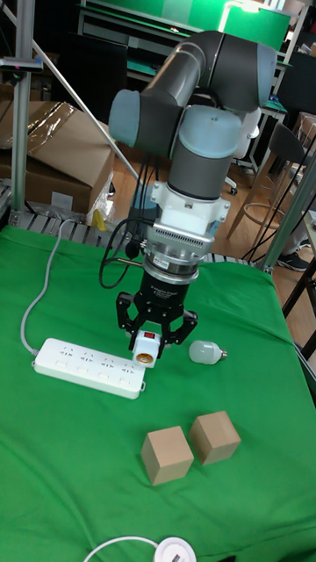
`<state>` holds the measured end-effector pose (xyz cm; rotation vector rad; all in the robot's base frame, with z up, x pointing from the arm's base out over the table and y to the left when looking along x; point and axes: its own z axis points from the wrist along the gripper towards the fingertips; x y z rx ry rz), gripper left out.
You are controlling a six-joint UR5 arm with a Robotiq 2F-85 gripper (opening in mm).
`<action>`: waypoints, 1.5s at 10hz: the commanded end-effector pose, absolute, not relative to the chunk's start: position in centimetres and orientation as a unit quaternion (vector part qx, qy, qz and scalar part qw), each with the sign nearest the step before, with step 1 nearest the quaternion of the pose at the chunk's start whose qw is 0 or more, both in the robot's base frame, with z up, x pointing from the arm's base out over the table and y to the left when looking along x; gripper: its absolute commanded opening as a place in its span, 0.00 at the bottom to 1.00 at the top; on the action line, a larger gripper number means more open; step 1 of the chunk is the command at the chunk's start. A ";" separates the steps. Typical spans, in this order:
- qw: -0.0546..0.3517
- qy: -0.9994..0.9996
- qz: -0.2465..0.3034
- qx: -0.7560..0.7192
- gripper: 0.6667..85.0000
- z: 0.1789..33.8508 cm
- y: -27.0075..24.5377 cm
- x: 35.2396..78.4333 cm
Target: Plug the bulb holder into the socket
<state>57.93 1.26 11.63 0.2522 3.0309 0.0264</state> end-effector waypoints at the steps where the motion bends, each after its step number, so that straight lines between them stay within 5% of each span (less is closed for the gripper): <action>1: 0.045 0.995 0.021 0.088 0.00 12.5 1.2 56.4; 4: 0.047 0.996 0.026 0.075 0.00 13.2 -0.2 53.8; 9: 0.059 0.996 0.014 0.063 0.00 9.0 -0.1 57.2; 15: 0.048 0.994 0.010 0.099 0.00 7.7 -0.3 56.2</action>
